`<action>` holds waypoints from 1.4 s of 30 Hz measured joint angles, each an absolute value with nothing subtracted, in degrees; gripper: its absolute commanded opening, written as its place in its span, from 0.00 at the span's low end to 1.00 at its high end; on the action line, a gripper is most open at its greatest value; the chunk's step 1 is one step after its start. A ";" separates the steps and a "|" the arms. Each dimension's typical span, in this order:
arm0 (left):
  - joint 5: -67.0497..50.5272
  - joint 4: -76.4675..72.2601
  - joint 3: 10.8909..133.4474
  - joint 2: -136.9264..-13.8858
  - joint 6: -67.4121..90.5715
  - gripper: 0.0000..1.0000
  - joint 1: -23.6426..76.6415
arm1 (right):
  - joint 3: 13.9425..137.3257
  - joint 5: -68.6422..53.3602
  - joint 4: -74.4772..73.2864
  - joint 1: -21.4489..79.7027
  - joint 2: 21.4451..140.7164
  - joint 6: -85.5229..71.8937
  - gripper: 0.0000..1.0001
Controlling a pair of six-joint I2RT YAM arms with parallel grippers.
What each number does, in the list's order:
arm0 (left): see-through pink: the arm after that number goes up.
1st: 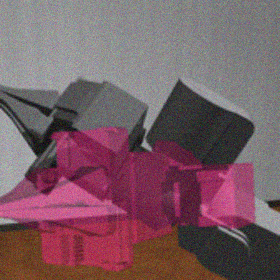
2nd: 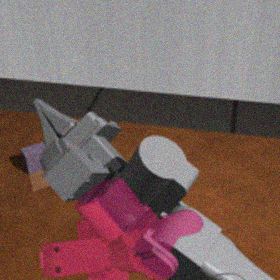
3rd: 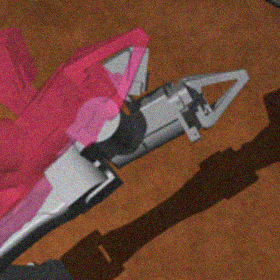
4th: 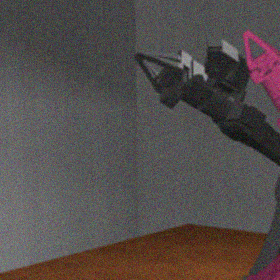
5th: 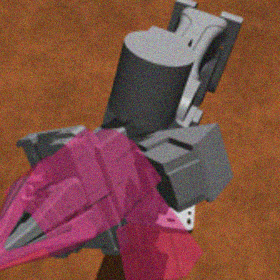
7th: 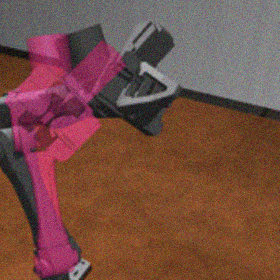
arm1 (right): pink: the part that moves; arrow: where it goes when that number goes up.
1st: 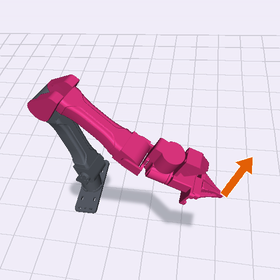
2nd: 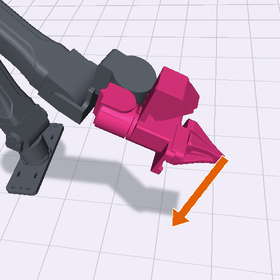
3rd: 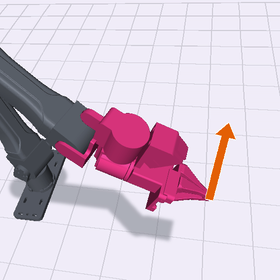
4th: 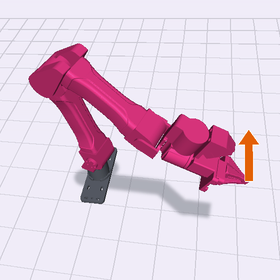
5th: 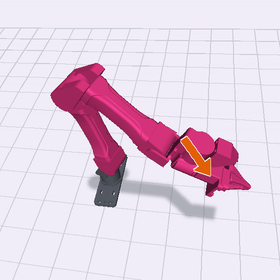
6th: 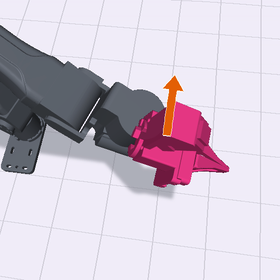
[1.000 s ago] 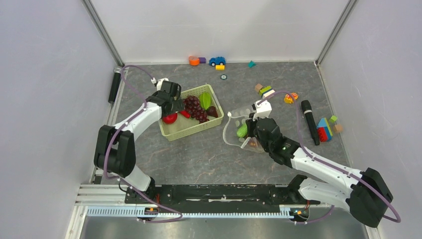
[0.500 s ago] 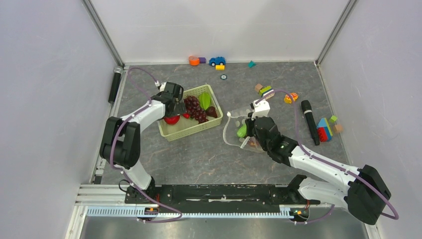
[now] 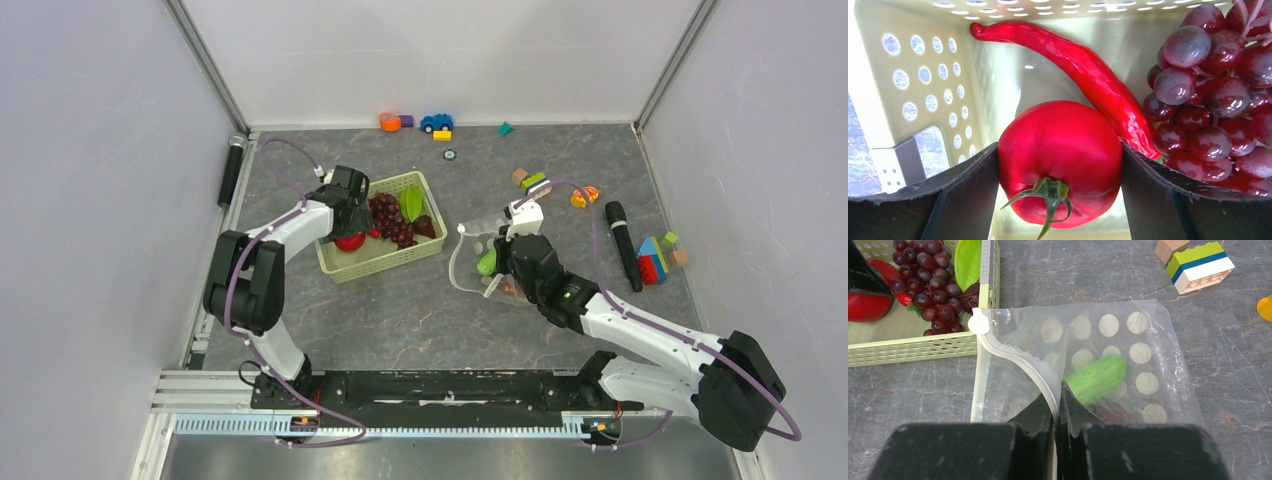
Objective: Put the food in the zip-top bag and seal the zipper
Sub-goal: Pick up the fake fruit from the bin, then place the fake fruit in the zipper food storage bag.
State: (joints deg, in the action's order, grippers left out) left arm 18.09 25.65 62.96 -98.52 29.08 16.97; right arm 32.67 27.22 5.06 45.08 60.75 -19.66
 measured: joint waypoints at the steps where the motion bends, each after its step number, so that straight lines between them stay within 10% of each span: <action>1: 17.80 25.76 62.96 -98.37 29.10 0.56 16.95 | 32.67 27.22 5.06 45.08 60.75 -19.66 0.10; 20: -6.33 18.79 53.10 -68.29 29.19 0.42 21.08 | 32.67 24.60 5.08 45.08 59.29 -19.77 0.09; 42: -7.25 13.10 57.91 -80.29 25.04 0.40 50.68 | 31.14 15.33 6.92 45.08 51.40 -20.58 0.08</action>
State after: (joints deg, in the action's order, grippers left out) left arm -7.25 13.10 57.91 -80.29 25.04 50.68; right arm 31.14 15.33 6.92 45.08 51.40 -20.58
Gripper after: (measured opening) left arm 0.841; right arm 0.087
